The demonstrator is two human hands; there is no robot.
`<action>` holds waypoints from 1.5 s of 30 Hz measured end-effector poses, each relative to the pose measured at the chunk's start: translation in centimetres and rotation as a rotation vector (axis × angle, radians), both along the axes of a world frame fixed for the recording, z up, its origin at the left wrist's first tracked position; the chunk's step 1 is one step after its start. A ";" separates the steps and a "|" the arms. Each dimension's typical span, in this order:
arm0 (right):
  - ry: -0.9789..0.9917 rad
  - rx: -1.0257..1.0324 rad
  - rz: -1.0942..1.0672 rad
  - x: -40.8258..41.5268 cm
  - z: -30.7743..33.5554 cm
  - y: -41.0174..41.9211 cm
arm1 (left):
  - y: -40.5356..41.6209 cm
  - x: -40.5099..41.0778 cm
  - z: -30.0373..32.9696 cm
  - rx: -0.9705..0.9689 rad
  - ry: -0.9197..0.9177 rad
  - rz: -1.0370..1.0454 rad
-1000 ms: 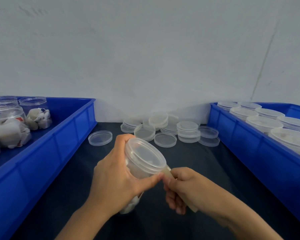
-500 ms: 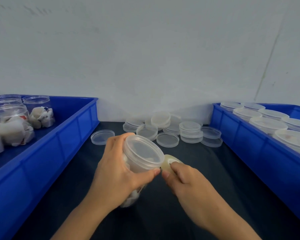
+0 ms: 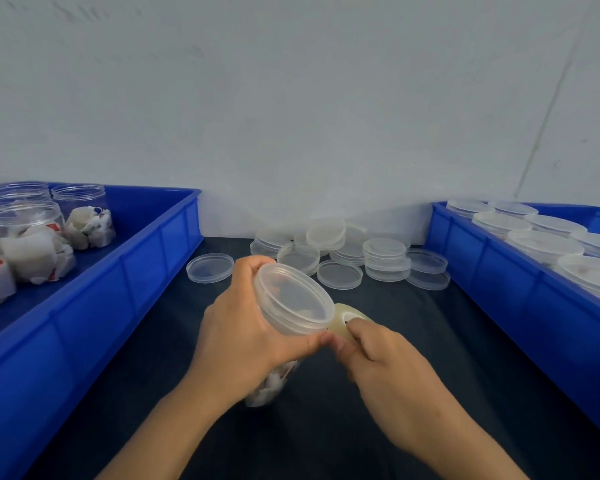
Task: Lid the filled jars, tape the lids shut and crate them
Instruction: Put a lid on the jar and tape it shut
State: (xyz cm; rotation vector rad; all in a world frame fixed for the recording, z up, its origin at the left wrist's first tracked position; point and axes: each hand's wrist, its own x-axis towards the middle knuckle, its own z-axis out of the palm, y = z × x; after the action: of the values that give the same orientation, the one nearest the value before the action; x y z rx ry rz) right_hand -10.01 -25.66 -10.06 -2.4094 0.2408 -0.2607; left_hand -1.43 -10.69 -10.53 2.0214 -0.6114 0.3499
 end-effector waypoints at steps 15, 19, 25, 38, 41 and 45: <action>-0.107 0.129 -0.143 0.9 0.2 -0.5 | -1.0 -2.4 1.6 0.109 -0.320 0.169; -0.103 0.154 -0.145 1.1 0.0 -0.7 | -1.0 -2.4 1.6 0.137 -0.337 0.162; -0.113 0.206 -0.154 1.4 0.1 -1.0 | -1.1 -2.8 1.9 0.158 -0.386 0.157; -0.142 0.291 -0.159 1.5 0.2 -1.7 | -1.3 -3.4 2.1 0.114 -0.344 0.138; -0.145 0.339 -0.146 1.6 -0.1 -1.2 | -1.3 -3.6 2.5 0.100 -0.291 0.127; -0.233 0.381 -0.353 2.2 1.3 -5.9 | -2.0 -7.4 1.6 -0.049 -0.127 -0.097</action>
State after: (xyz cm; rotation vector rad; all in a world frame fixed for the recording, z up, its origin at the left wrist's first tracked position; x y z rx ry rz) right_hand -7.79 -31.58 -8.73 -1.9307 0.5561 -0.5948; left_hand -8.85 -12.72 -8.97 1.9256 -0.7699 0.4335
